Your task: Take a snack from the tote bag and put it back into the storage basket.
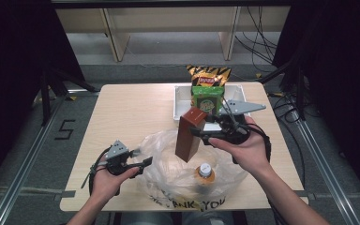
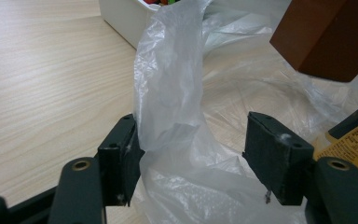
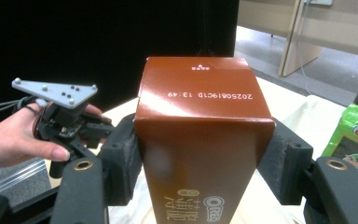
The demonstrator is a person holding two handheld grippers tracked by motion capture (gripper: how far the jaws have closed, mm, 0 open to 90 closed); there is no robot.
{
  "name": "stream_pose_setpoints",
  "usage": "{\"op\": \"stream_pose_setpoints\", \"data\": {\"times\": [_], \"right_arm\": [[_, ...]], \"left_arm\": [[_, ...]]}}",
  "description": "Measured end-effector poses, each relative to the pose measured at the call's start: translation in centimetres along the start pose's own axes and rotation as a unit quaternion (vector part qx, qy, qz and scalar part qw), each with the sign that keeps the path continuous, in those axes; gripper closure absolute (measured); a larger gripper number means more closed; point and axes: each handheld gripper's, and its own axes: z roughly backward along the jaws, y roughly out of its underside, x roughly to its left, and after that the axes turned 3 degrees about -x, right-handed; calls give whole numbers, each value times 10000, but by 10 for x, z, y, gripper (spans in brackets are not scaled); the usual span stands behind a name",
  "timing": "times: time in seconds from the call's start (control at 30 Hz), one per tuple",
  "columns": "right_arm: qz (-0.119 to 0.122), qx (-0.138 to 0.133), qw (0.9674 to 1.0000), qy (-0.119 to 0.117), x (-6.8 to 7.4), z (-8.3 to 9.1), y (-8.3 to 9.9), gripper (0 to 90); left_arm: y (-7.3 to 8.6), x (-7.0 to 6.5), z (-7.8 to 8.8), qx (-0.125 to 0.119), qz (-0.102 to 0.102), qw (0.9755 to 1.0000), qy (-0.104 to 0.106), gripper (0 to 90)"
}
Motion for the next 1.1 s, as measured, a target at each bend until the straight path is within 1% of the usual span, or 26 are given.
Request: {"op": "stream_pose_setpoints", "data": {"times": [0.03, 0.07, 0.1, 0.13, 0.17, 0.2, 0.23, 0.27, 0.3, 0.33, 0.37, 0.4, 0.43, 0.5, 0.53, 0.57, 0.63, 0.67, 0.7, 0.77, 0.8, 0.87, 0.93, 1.0, 1.03, 1.1], "right_arm": [[-37, -19, 10000, -5, -1, 0, -2, 389], [27, -42, 10000, 67, -2, 1, -3, 389], [11, -24, 10000, 37, -2, 1, -4, 389], [47, -77, 10000, 28, -4, 1, -6, 389], [-16, -48, 9999, 88, -4, 2, -7, 389], [9, -76, 9999, 78, -5, 1, -8, 389], [-62, -45, 9999, 112, -4, 2, -9, 389], [21, -85, 9999, 133, -6, 2, -10, 389], [-17, -88, 9999, 137, -6, 2, -11, 389], [4, -126, 9999, 103, -7, 1, -12, 389], [-82, -76, 9998, 187, -6, 3, -13, 389], [-78, -106, 9998, 158, -7, 3, -15, 389], [5, -162, 9997, 155, -9, 2, -16, 389], [-29, -180, 9996, 197, -10, 3, -20, 389], [85, -246, 9995, 196, -12, 3, -23, 389], [11, -227, 9995, 220, -12, 4, -25, 389], [41, -270, 9993, 265, -13, 4, -29, 389], [-3, -299, 9991, 303, -14, 5, -33, 389], [78, -343, 9989, 297, -15, 4, -36, 389], [101, -398, 9985, 359, -18, 5, -41, 389], [91, -438, 9984, 343, -19, 4, -43, 389], [27, -437, 9982, 413, -20, 3, -47, 390], [63, -506, 9978, 433, -24, 1, -50, 389], [0, -506, 9977, 455, -26, -1, -53, 390], [38, -528, 9974, 488, -27, -2, -54, 390], [-1, -493, 9973, 553, -30, -4, -56, 389]], "left_arm": [[0, 0, 0, 2, 2, 10000, 3, 372], [0, 0, 0, 6, 1, 10000, 2, 371], [0, 0, 0, 0, 5, 10000, 16, 371], [0, 0, 0, -5, 42, 10000, 12, 372], [0, 0, 0, 1, 50, 10000, -13, 372], [0, 0, 0, 2, 43, 10000, -5, 371], [0, 0, 0, -1, 48, 10000, -9, 372], [0, 0, 0, -2, 49, 10000, -9, 372], [0, 0, 0, 1, 51, 10000, -8, 372], [0, 0, 0, -1, 51, 10000, -7, 372], [0, 0, 0, 1, 50, 10000, -10, 372], [0, 0, 1, -1, 51, 10000, -9, 372], [0, 0, 1, -4, 54, 10000, -11, 372], [0, 0, 1, -4, 55, 10000, -14, 372], [0, 0, 1, -4, 49, 10000, -10, 372], [0, 0, 1, -2, 57, 10000, -16, 372], [0, 0, 0, 3, 46, 10000, -6, 372], [0, 0, 0, -2, 49, 10000, -2, 372], [0, 0, 0, 9, 36, 10000, -4, 372], [0, 0, 0, 9, 36, 10000, 0, 372], [0, 0, 0, 8, 38, 10000, -3, 372], [0, 0, 1, 2, 43, 10000, -3, 372], [0, 1, 1, 2, 2, 10000, -5, 372], [0, 1, 1, 0, 6, 10000, -3, 372], [0, 1, 1, -4, 3, 10000, 4, 372], [0, 1, 1, -4, -12, 10000, 25, 372]]}}
